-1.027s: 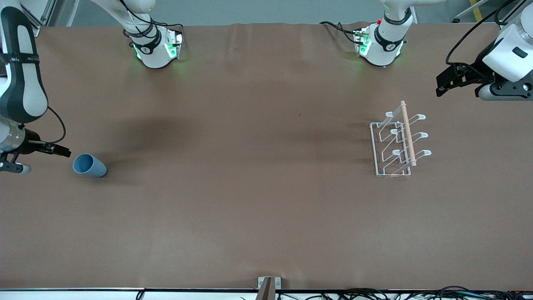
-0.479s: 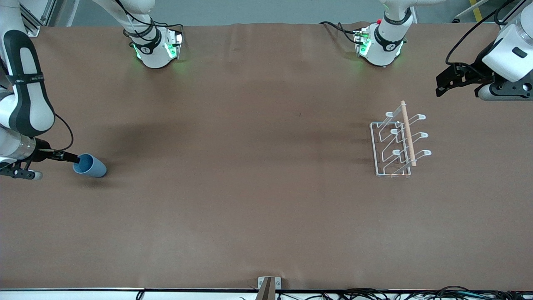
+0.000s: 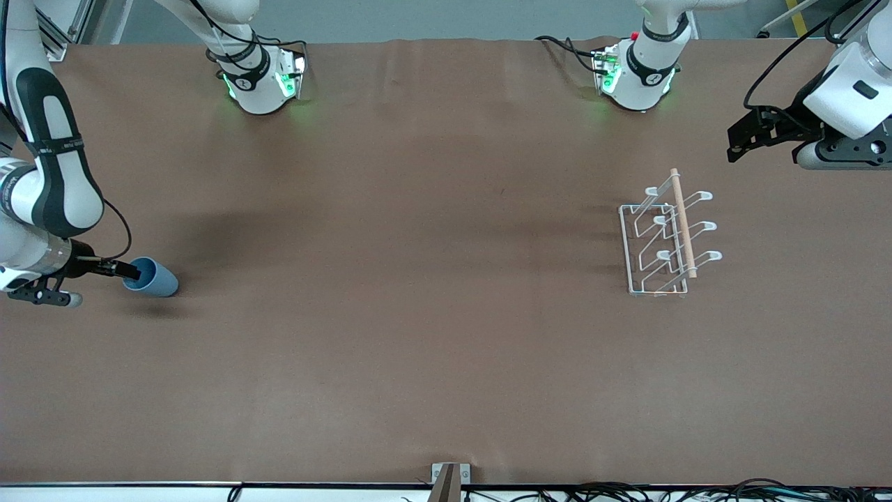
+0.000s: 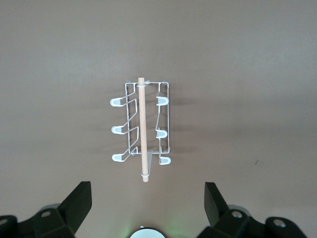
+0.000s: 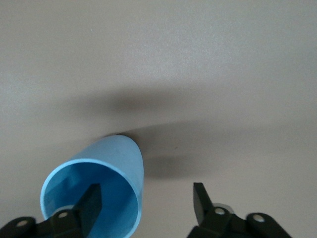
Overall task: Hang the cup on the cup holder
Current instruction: 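Close the right gripper on the blue cup's rim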
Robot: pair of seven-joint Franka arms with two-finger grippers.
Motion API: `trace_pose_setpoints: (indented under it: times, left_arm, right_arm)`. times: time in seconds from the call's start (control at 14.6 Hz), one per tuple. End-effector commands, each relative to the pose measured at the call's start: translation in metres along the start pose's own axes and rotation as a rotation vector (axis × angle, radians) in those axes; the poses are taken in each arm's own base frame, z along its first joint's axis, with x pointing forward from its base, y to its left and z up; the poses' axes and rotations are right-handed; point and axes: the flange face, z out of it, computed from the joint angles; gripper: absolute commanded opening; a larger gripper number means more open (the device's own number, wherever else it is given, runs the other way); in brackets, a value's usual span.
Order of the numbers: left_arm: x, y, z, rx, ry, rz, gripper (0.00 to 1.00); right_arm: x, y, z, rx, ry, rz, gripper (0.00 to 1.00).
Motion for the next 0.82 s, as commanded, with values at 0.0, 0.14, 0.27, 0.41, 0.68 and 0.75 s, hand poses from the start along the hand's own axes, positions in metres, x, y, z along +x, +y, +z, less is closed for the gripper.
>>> trace_pose_setpoints:
  times: [0.0,0.14,0.27,0.41,0.68,0.75]
  left_arm:
    - [0.003,0.001,-0.005,-0.008,0.001,0.011,1.0]
    - [0.003,0.001,-0.004,-0.01,0.001,0.011,1.0]
    - [0.003,0.0,-0.004,-0.01,0.001,0.011,1.0]
    - [0.003,0.0,-0.004,-0.01,-0.001,0.01,1.0]
    - [0.003,-0.001,-0.004,-0.01,-0.001,0.01,1.0]
    - [0.003,0.0,-0.004,-0.011,0.0,0.01,1.0]
  right_arm:
    - [0.003,0.001,0.011,0.017,0.0,-0.008,0.68]
    - [0.004,-0.002,0.013,0.018,-0.005,-0.012,0.21]
    - [0.004,-0.007,0.012,0.018,-0.005,-0.018,0.04]
    - [0.005,-0.009,0.012,0.018,-0.008,-0.017,0.02]
    - [0.006,-0.013,0.003,0.019,-0.008,-0.02,0.01]
    - [0.005,-0.016,-0.009,0.021,-0.014,-0.025,0.01]
